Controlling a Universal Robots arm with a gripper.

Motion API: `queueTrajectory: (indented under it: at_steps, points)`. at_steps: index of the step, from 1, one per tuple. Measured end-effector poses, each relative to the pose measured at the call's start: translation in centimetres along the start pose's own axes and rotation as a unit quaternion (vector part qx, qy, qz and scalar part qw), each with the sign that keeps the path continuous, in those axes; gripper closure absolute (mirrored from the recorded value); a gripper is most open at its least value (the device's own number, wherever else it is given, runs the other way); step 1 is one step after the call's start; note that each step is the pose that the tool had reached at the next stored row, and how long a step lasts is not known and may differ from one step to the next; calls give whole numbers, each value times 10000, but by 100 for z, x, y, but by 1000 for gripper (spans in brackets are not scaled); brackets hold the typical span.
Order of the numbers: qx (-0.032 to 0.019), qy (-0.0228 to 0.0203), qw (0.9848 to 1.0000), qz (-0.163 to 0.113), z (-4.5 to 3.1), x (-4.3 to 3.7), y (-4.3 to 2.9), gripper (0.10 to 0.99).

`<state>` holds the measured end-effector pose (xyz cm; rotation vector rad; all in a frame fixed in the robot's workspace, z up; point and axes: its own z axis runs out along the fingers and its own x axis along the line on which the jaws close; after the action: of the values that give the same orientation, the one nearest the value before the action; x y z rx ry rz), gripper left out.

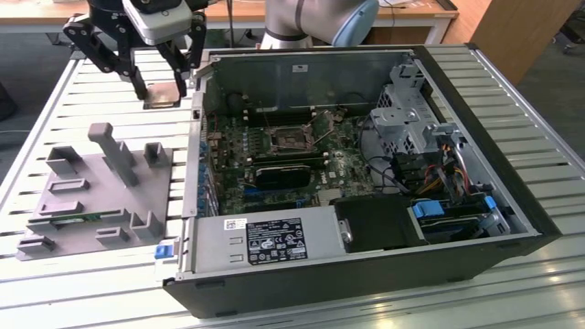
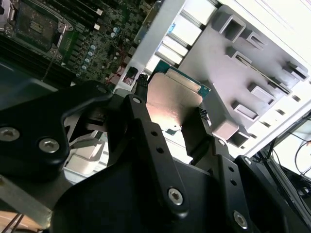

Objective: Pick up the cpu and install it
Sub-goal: 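Pick up the cpu and move it towards the insertion slot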

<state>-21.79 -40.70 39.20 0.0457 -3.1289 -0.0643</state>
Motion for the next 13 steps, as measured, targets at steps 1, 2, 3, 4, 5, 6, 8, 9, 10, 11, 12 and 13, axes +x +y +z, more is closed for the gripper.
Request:
queueTrajectory:
  at_steps: [1, 2, 3, 4, 5, 6, 8, 9, 10, 11, 12, 13]
  points:
    - [0, 0, 10000, 0, 0, -9, 0, 553]
    - [0, 0, 10000, 0, 0, -17, -1, 553]
    - [0, 0, 10000, 0, 0, -25, -1, 553]
    - [0, 0, 10000, 0, -1, -34, -1, 553]
    - [0, 0, 10000, -1, 0, -43, -1, 553]
    - [0, 0, 10000, -1, 0, -52, -2, 553]
    - [0, 0, 10000, -1, 0, -69, -2, 553]
    - [0, 0, 10000, -1, 0, -79, -2, 553]
    - [0, 0, 10000, -1, 0, -90, -3, 553]
    - [0, 0, 10000, -1, 0, -100, -3, 553]
    - [0, 0, 10000, -1, 0, -112, -3, 553]
    - [0, 0, 10000, -1, 0, -124, -4, 553]
